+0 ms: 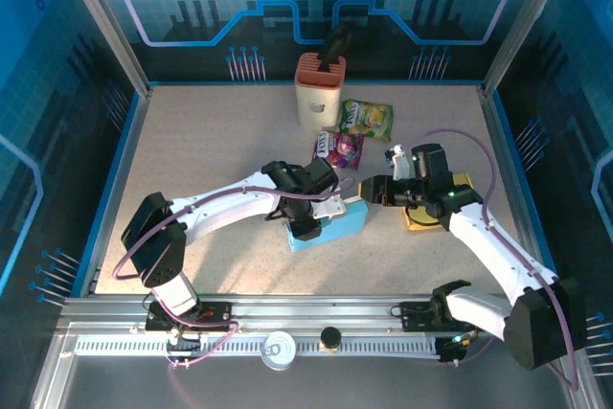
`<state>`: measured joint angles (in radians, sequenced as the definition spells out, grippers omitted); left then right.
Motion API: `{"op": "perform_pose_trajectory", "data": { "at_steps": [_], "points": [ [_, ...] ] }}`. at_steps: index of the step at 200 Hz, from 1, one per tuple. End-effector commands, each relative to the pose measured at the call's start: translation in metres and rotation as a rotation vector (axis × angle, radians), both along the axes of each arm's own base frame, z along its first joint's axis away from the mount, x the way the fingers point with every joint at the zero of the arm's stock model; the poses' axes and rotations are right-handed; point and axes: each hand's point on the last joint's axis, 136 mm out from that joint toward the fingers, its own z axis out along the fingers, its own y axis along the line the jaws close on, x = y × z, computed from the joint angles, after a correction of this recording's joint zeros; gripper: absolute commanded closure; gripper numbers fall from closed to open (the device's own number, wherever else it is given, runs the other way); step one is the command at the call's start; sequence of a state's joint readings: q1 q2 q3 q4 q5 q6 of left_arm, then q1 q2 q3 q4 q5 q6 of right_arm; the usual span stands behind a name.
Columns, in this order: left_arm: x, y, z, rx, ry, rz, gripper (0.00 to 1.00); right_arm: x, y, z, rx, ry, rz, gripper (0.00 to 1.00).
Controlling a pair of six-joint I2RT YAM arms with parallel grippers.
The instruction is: Fold the paper box
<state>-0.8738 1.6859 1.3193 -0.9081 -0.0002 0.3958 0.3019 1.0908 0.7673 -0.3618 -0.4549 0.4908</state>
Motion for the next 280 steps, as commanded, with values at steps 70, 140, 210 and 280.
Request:
{"op": "perform_pose_trajectory", "data": {
  "at_steps": [70, 140, 210, 280],
  "points": [
    [-0.005, 0.003, 0.004, -0.003, 0.001, -0.020, 0.67, -0.017, 0.002, 0.000, -0.039, 0.011, 0.032, 0.62],
    [-0.004, 0.001, 0.005, -0.006, 0.000, -0.020, 0.67, -0.015, -0.008, -0.007, -0.154, 0.006, 0.001, 0.75],
    [-0.004, 0.001, 0.004, -0.006, 0.003, -0.020, 0.67, -0.008, -0.005, -0.004, -0.235, -0.020, 0.009, 0.83],
    [-0.004, 0.001, 0.004, -0.007, 0.006, -0.018, 0.66, -0.009, -0.003, -0.010, -0.259, -0.013, 0.015, 0.82]
  ]
}}
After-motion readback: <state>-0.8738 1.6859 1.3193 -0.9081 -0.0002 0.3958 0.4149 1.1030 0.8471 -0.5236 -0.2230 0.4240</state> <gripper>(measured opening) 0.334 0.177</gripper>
